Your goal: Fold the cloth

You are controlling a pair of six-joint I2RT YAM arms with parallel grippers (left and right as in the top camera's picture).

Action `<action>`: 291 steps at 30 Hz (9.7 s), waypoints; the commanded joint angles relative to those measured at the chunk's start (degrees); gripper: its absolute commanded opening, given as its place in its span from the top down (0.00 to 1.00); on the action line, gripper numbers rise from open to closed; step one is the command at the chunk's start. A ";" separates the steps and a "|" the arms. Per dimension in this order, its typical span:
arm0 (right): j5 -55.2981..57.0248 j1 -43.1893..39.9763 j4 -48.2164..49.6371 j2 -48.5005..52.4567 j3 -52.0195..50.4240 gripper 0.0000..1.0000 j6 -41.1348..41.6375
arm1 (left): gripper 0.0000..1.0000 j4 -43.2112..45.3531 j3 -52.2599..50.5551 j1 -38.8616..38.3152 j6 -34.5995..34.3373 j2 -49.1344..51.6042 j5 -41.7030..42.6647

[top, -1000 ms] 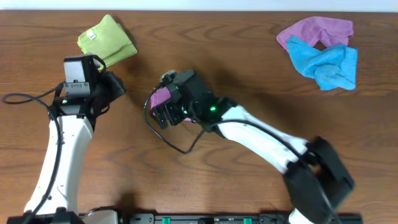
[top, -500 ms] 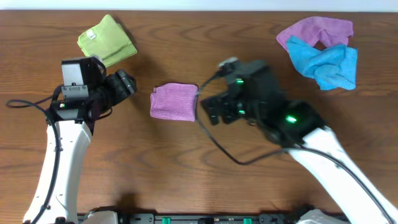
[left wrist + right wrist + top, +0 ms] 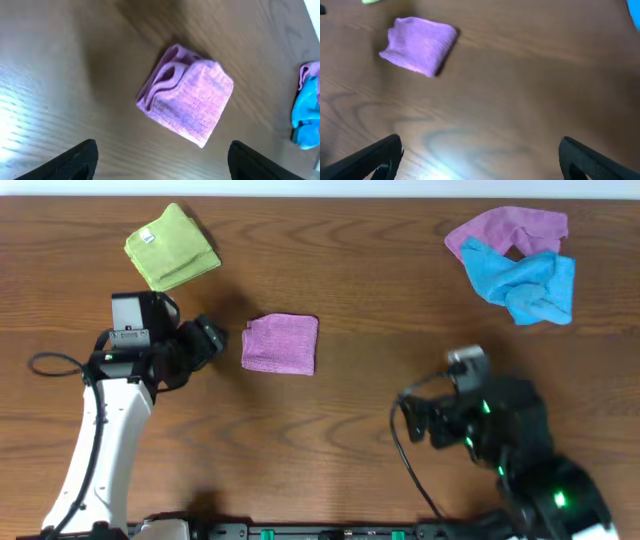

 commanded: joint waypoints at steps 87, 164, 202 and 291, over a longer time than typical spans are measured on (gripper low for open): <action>0.13 -1.95 -4.33 -14.29 -6.05 0.01 10.16 | 0.94 22.38 30.77 -6.91 -16.35 24.50 -6.88; 0.13 -1.95 -4.33 -14.29 -6.05 0.01 10.16 | 0.94 10.14 51.80 5.51 0.57 50.53 -18.64; 0.13 -1.95 -4.33 -14.29 -6.05 0.01 10.16 | 0.50 3.48 51.80 8.50 6.58 50.34 -24.50; 0.13 -1.95 -4.33 -14.29 -6.05 0.01 10.16 | 0.05 -5.42 -6.05 -1.36 25.46 -27.50 -9.11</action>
